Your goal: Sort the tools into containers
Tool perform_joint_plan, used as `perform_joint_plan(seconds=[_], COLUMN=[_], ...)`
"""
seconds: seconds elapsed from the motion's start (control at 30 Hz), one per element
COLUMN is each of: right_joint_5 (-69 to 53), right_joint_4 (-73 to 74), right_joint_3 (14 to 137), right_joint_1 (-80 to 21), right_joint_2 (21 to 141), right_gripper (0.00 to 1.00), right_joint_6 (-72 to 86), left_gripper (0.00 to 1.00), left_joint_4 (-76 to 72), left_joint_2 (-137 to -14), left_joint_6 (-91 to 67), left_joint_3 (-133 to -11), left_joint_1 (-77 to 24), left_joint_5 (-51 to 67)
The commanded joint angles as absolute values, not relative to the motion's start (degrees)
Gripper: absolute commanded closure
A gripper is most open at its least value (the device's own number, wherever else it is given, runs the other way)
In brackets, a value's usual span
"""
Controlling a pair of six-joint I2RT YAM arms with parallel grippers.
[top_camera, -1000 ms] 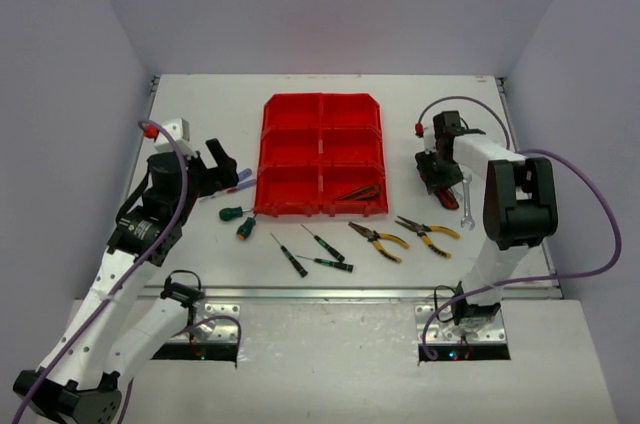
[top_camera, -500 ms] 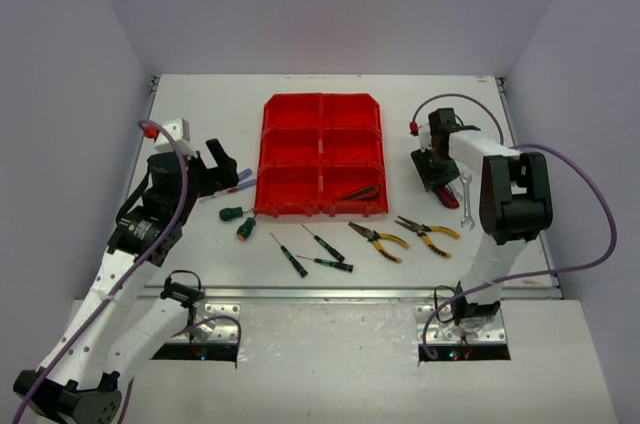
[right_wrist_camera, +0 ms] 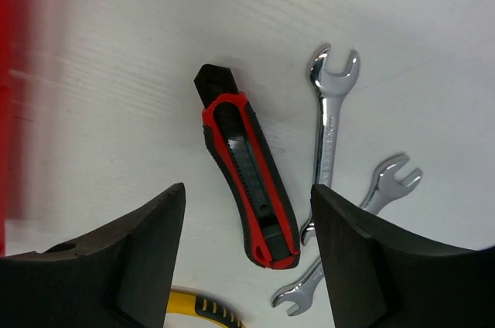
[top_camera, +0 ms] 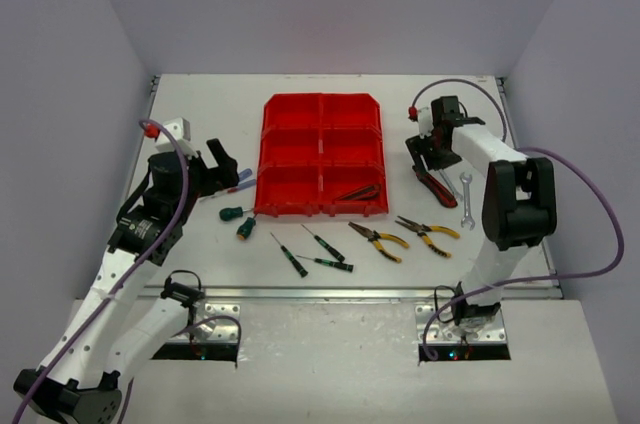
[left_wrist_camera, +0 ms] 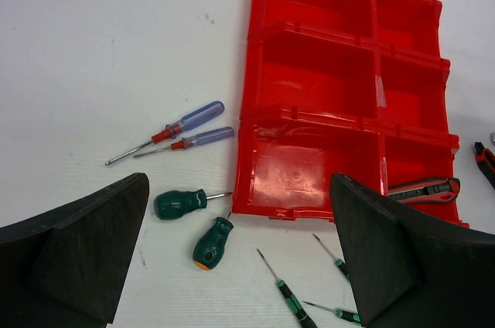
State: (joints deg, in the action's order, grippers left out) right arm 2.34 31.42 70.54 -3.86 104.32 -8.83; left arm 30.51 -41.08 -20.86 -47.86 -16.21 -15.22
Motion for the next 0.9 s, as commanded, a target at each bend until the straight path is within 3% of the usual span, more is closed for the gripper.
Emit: perform_joint_plan(seconds=[0.0, 0.1, 0.2, 0.27, 0.33, 0.53, 0.63, 0.73, 0.87], right_joint_5=[-1.9, -3.2, -2.2, -2.5, -2.2, 1.1, -5.6, -13.6, -15.0], right_joint_4=[32.7, 33.3, 33.8, 34.2, 33.5, 28.4, 24.5, 24.6, 28.9], right_joint_3=[71.2, 71.3, 71.4, 71.8, 71.5, 71.1, 71.0, 70.3, 74.0], right_joint_1=[-3.1, -3.0, -3.0, -3.5, -4.0, -12.6, -16.5, -21.0, -24.7], right_joint_2=[110.3, 113.0, 114.2, 114.0, 112.5, 95.2, 88.1, 88.8, 95.1], right_gripper=[0.33, 0.38, 0.58, 0.85, 0.99, 1.00, 1.00, 1.00, 1.00], right_joint_6=[-10.6, -10.7, -10.9, -10.9, -11.0, -14.2, -21.2, -30.1, -36.8], left_gripper=[0.00, 0.00, 0.00, 0.00, 0.00, 0.00, 0.00, 0.00, 0.00], left_joint_4=[27.4, 27.5, 27.5, 27.4, 27.3, 27.4, 27.5, 27.4, 27.4], left_joint_2=[-41.5, -41.4, -41.1, -41.0, -41.0, -41.0, -40.8, -40.4, -40.3], left_joint_6=[-20.3, -20.3, -20.3, -20.3, -20.3, -20.2, -20.2, -20.3, -20.3], left_joint_3=[-47.9, -47.8, -47.8, -47.8, -47.9, -47.8, -47.8, -47.8, -47.8], left_joint_1=[-16.9, -16.9, -16.8, -16.8, -16.8, -16.8, -16.8, -16.8, -16.8], left_joint_5=[-14.3, -14.2, -14.2, -14.2, -14.1, -14.2, -14.4, -14.6, -14.8])
